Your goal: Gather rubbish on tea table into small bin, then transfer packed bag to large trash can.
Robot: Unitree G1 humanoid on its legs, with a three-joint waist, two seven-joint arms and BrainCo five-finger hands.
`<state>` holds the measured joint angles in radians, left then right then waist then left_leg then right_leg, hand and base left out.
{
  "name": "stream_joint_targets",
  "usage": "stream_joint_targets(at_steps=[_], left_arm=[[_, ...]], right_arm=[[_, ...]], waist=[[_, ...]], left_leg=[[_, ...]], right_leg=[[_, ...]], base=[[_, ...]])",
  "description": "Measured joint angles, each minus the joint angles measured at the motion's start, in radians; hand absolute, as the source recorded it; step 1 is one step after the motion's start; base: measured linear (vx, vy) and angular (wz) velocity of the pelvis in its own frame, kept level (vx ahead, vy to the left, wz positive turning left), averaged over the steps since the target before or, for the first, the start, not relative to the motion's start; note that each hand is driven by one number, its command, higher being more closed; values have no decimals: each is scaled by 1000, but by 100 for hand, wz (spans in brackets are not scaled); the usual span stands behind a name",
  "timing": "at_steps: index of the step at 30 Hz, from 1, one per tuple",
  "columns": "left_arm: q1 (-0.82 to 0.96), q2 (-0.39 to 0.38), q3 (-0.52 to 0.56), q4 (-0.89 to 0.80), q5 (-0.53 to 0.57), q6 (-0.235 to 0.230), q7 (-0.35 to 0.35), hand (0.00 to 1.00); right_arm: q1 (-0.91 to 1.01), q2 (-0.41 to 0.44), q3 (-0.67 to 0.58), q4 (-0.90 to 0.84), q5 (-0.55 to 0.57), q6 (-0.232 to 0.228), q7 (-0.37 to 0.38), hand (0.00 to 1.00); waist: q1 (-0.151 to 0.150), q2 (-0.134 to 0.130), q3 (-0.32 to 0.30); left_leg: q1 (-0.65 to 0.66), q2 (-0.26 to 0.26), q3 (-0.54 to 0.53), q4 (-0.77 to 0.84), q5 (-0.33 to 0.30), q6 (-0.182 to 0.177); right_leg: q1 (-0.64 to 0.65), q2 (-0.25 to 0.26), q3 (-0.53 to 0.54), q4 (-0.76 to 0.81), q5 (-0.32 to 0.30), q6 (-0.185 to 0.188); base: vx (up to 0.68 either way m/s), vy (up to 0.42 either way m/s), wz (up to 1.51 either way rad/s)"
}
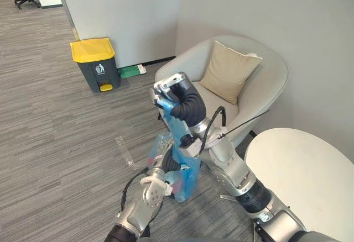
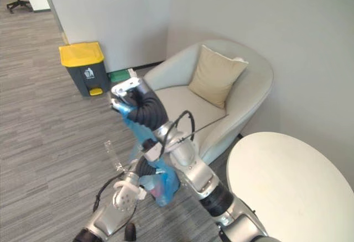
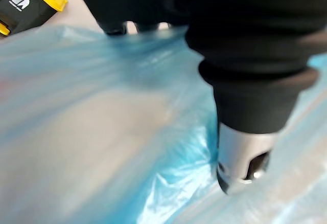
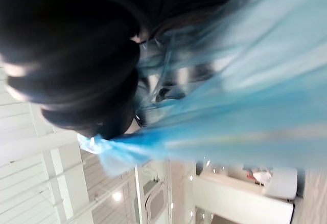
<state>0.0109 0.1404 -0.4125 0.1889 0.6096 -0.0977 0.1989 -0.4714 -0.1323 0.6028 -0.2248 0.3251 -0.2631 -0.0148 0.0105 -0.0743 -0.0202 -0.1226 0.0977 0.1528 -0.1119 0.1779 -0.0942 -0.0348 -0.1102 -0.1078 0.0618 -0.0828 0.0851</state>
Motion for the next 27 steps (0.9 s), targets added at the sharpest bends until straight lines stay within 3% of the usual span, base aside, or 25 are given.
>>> stream_joint_targets(at_steps=[9, 19, 20, 27], left_arm=[[0, 0, 0, 0, -44, -7, -3, 100], [-36, -19, 0, -29, -107, -6, 28, 100], [-38, -19, 1, -43, -120, -6, 39, 100], [-38, -20, 9, -111, -216, -29, 63, 100]], right_arm=[[17, 16, 1, 1, 10, 6, 43, 100], [184, -20, -10, 89, -14, 10, 65, 100], [192, -32, -10, 89, -23, 10, 66, 0], [243, -48, -71, 89, -172, 8, 41, 0]], waist=[[-1, 0, 0], [-5, 1, 0], [-7, 1, 0], [-7, 2, 0]], left_leg=[[0, -1, 0, 0, 6, 9], [-1, -2, 0, 0, 6, 9], [-1, -2, 0, 0, 6, 9], [-1, -3, -1, 0, 7, 11]], right_leg=[[0, 0, 1, -3, 0, 1], [2, 0, 1, -9, 0, 0], [2, 0, 1, -9, 0, 0], [3, -1, 0, -10, 0, 0]], base=[[0, 0, 0], [0, 0, 0], [0, 0, 0], [0, 0, 0]])
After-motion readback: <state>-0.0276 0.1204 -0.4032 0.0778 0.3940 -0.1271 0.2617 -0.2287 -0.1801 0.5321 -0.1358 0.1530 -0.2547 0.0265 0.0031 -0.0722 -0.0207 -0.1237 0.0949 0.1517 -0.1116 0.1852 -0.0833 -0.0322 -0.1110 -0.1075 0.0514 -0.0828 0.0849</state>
